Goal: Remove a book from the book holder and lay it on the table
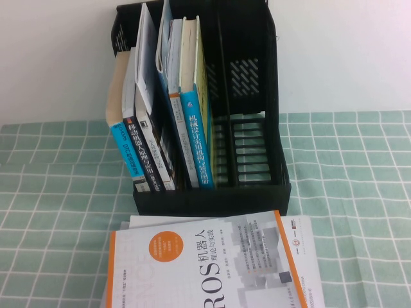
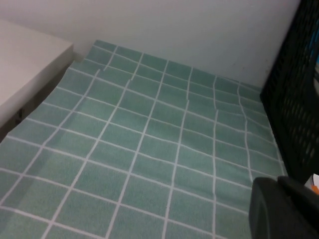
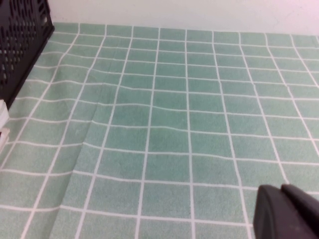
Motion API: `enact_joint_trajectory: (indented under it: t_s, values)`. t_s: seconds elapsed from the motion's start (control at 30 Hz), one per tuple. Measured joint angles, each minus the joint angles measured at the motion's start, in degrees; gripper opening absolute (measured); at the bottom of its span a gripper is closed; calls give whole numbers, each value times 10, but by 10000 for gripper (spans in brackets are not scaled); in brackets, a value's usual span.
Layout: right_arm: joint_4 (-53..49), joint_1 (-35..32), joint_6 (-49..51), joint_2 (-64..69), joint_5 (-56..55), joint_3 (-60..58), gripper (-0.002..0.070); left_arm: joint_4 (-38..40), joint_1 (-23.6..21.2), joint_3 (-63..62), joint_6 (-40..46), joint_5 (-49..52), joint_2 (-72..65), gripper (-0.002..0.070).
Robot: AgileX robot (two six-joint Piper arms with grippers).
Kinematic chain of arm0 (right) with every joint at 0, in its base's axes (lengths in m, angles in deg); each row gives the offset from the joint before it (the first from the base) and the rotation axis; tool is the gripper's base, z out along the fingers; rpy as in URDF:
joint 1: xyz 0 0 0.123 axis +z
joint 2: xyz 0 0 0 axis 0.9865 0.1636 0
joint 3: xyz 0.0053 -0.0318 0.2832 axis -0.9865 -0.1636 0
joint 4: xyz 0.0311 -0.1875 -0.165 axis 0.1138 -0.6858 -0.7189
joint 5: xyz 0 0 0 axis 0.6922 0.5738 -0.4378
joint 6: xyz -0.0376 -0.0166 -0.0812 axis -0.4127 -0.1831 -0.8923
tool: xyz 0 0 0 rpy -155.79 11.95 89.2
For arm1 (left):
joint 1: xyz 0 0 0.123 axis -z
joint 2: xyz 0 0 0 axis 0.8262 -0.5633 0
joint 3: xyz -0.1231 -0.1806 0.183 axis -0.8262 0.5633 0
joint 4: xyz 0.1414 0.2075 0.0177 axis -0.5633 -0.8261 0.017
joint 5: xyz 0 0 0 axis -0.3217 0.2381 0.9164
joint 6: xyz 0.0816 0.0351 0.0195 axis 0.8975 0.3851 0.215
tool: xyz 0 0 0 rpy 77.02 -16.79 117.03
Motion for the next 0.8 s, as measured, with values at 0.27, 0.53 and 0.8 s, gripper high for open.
enact_joint_trajectory:
  t_s: [0.27, 0.53, 0.8]
  values:
    - [0, 0, 0, 0, 0, 0, -2, -48, 0, 0, 4, 0, 0, -3]
    - [0, 0, 0, 0, 0, 0, -2, -57, 0, 0, 0, -107, 0, -3]
    - [0, 0, 0, 0, 0, 0, -2, -57, 0, -31, -47, -212, 0, -3]
